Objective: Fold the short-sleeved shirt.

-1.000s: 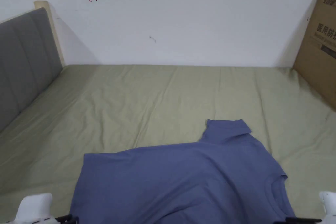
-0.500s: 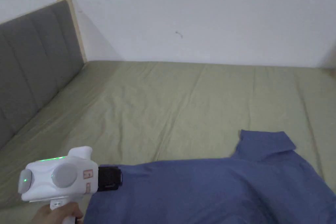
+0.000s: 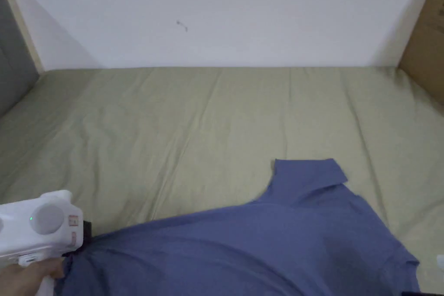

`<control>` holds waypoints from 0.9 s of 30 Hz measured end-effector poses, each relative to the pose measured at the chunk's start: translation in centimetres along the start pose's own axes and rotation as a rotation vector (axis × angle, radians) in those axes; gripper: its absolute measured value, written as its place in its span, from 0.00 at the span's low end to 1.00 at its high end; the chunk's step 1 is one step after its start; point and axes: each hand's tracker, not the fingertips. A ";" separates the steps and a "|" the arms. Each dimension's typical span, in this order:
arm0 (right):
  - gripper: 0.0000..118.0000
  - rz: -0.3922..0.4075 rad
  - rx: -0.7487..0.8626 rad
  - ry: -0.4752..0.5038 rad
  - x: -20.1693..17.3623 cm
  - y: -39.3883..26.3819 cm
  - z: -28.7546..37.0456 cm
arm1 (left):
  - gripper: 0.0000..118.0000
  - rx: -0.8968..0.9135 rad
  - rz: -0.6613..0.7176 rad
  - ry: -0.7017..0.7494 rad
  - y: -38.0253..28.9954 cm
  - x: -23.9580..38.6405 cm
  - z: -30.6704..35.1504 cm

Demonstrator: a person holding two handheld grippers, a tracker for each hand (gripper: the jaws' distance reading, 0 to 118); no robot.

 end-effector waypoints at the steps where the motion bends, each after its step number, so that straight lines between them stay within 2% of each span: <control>1: 0.01 0.002 0.010 -0.010 0.1 1.0 0.0 | 0.03 -0.006 0.004 -0.004 -0.1 -0.1 0.1; 2: 0.03 0.019 0.027 -0.032 0.2 2.1 0.0 | 0.03 -0.009 0.004 -0.010 -0.1 -0.1 0.2; 3: 0.11 0.058 0.042 -0.062 0.3 3.5 -0.1 | 0.03 -0.011 0.011 -0.020 -0.2 -0.3 0.9; 4: 0.31 0.093 0.052 -0.102 -0.5 5.1 0.0 | 0.03 -0.004 0.024 -0.033 -0.3 -0.3 1.3; 5: 0.43 0.119 0.051 -0.150 -0.6 6.7 -0.4 | 0.03 -0.002 0.032 -0.047 -0.4 -0.4 1.6; 7: 0.59 0.170 0.056 -0.163 -0.2 10.3 -2.0 | 0.03 0.002 0.037 -0.068 -0.3 -0.6 2.2; 8: 0.63 0.155 0.049 -0.166 0.2 12.3 -3.1 | 0.03 0.008 0.028 -0.066 -0.5 -0.6 2.4; 11: 0.63 0.128 -0.006 -0.190 1.4 17.0 -7.3 | 0.03 0.007 0.022 -0.072 -0.5 -0.7 2.3; 14: 0.63 0.096 -0.091 -0.260 2.2 19.7 -11.5 | 0.03 0.000 0.018 -0.074 -0.6 -0.7 2.0; 15: 0.63 0.108 -0.129 -0.263 2.3 20.1 -12.5 | 0.03 0.000 0.014 -0.073 -0.5 -0.7 2.0; 17: 0.63 0.186 -0.163 -0.300 2.9 20.6 -15.1 | 0.03 0.008 0.003 -0.077 -0.7 -0.7 2.3; 18: 0.64 0.202 -0.186 -0.295 2.9 20.7 -15.6 | 0.03 0.008 0.001 -0.078 -0.7 -0.8 2.5; 19: 0.64 0.178 -0.179 -0.293 2.9 20.9 -15.6 | 0.03 0.012 0.001 -0.083 -0.4 -0.9 2.6; 21: 0.64 0.146 -0.187 -0.287 3.1 21.4 -15.1 | 0.03 0.028 -0.002 -0.088 -0.4 -0.9 3.3; 24: 0.47 0.148 -0.188 -0.277 2.4 21.1 -14.4 | 0.03 0.048 -0.012 -0.092 -0.2 -0.9 4.4; 26: 0.13 0.201 -0.180 -0.285 1.2 20.8 -14.1 | 0.03 0.062 -0.017 -0.103 -0.1 -0.9 5.2; 27: 0.04 0.211 -0.187 -0.273 0.7 20.5 -14.1 | 0.03 0.065 -0.014 -0.104 0.0 -0.9 5.5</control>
